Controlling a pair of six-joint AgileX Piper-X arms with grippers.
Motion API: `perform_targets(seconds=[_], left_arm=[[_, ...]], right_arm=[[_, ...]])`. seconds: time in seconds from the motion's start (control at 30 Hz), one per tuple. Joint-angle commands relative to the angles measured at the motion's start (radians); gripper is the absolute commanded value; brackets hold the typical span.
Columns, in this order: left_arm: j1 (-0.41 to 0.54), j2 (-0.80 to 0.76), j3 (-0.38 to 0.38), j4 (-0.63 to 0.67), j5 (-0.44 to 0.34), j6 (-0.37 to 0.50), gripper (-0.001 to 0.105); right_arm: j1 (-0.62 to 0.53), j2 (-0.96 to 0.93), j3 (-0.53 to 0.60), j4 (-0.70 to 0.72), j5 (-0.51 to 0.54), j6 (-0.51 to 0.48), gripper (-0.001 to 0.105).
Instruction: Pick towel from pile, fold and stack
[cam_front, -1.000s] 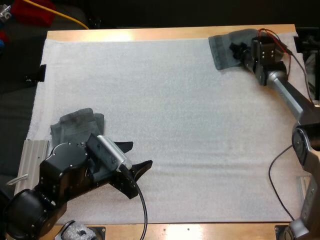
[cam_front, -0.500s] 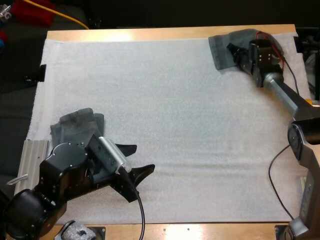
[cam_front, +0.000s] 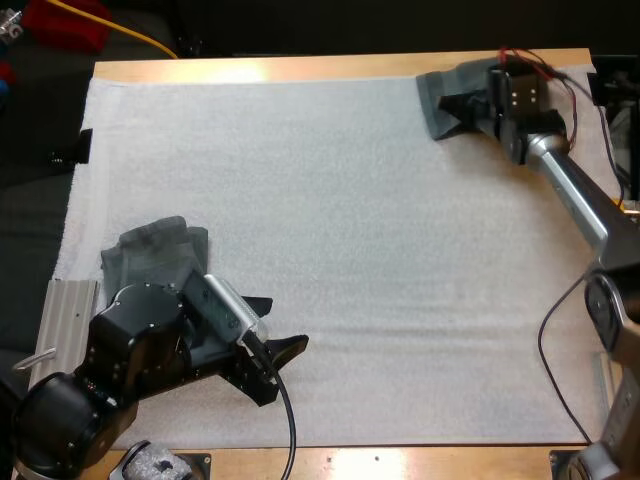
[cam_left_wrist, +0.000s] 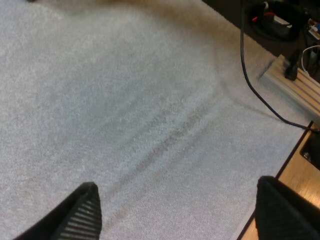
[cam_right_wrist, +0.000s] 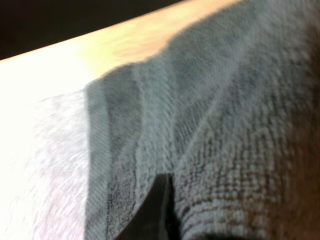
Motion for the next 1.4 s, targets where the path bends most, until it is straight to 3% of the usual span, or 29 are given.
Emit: perform_targets(seconds=[0.0, 0.2, 0.67, 1.03, 1.37], left_arm=[[-0.005, 0.001, -0.005, -0.015, -0.002, -0.004, 0.062], [-0.005, 0.001, -0.005, -0.016, -0.002, -0.004, 0.062], [-0.005, 0.001, -0.005, -0.016, -0.002, -0.004, 0.062], [-0.005, -0.002, -0.009, 0.043, 0.005, -0.004, 0.062], [-0.005, -0.002, -0.009, 0.159, 0.005, 0.007, 0.062]], right_arm=[[0.021, -0.052, -0.008, 0.056, 0.022, -0.081, 0.001], [0.072, -0.196, -0.008, 0.175, 0.03, -0.187, 0.001], [0.225, -0.515, -0.008, 0.443, -0.002, -0.28, 0.001], [0.397, -0.561, -0.008, 0.601, 0.007, -0.274, 0.001], [0.57, -0.545, 0.032, 0.632, 0.043, -0.173, 0.001]])
